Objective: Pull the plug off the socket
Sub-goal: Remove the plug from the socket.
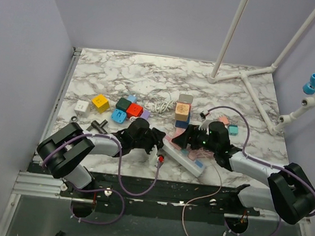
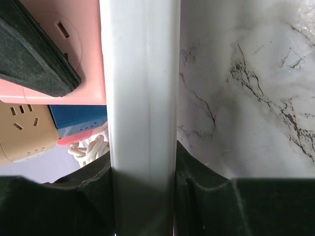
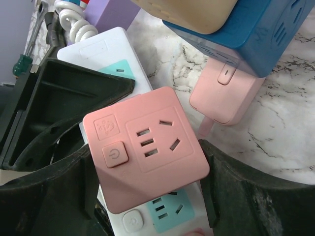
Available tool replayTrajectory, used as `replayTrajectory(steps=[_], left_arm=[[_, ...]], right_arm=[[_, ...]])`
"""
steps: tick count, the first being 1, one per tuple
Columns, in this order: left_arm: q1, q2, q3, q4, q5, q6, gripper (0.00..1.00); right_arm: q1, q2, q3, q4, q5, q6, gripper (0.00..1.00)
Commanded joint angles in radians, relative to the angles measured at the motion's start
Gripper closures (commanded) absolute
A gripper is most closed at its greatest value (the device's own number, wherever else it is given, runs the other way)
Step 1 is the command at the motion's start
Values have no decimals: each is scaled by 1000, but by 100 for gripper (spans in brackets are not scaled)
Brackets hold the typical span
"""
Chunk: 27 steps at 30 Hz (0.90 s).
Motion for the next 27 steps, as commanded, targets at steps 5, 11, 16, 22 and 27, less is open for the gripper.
replayTrajectory(steps=[5,11,16,22,27], left_arm=[[-19,-27,-7,104,-71,-38,100],[-19,-73,4,20,-79,-94,100],[-20,-126,-18,-37,-65,-92,100],[-20,-161,-58,-108,-48,-15,100],[-19,-181,-75,-208,-32,96,100]], right_arm=[[5,-35,-30,77,-42,8,61],[6,-132,-73,113,-29,-21,99],[6,-250,-84,121,28,-44,99],[6,-295,-49,77,74,-46,99],[6,-300,-29,50,79,-53,99]])
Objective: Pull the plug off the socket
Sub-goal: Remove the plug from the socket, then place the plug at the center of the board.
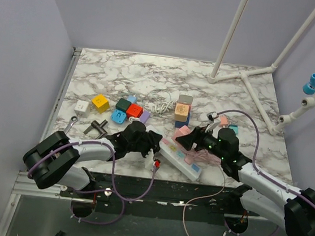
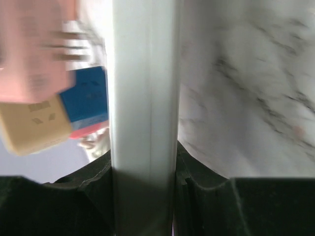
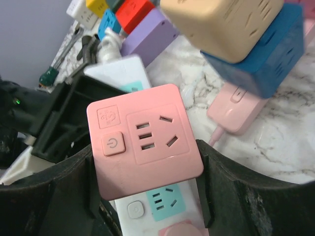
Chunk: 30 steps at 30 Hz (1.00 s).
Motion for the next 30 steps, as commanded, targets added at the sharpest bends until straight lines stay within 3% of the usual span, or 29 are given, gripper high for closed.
replayTrajectory(steps=[1,9,15,18,22,30], left_arm=[[9,-31,-33,-159,11,119,100],[9,-20,-18,-165,-20,101,100],[8,-7,-16,-129,-51,70,100],[10,-9,-11,-114,-66,48,100],[10,-20,-12,-94,-74,25,100],[9,-32,-5,-97,-90,-3,100]], right_arm=[[-8,-42,55,49,49,-5,99],[-9,-95,67,-21,135,-29,99],[-79,-136,146,-198,430,31,99],[-176,-84,229,-331,538,92,99],[-321,80,326,-489,543,164,99],[-334,243,417,-555,706,190,99]])
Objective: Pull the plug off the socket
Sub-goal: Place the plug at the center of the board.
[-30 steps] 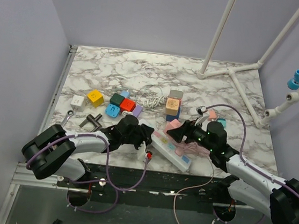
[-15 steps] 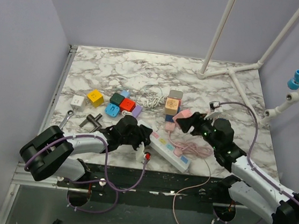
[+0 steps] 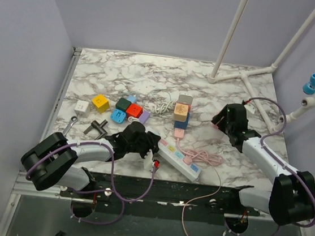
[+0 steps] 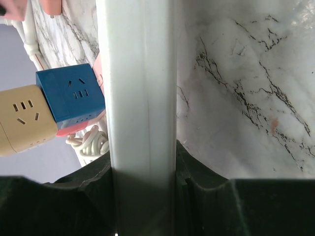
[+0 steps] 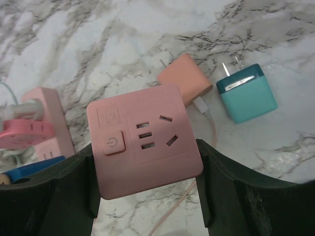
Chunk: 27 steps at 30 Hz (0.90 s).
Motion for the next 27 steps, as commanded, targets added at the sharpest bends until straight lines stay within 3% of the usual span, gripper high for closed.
replayTrajectory(steps=[1,8,11,13,16,19,27], left_arm=[[4,-11,16,-14,-61,-23,100],[3,-6,27,-1,-68,-25,100],[3,-1,39,11,-71,-40,100],[4,0,43,28,-73,-50,100],[4,-5,21,100,-71,-58,100],[3,-3,3,156,-73,-54,100],[3,26,2,231,-129,-77,100]], right_arm=[[-5,57,81,-50,113,29,99],[-5,250,133,-11,24,26,99],[-5,305,143,-28,35,31,91],[-5,304,138,-28,47,35,83],[-5,274,150,-46,54,23,49],[-5,219,159,-66,25,-22,25],[23,-26,194,-227,11,-87,11]])
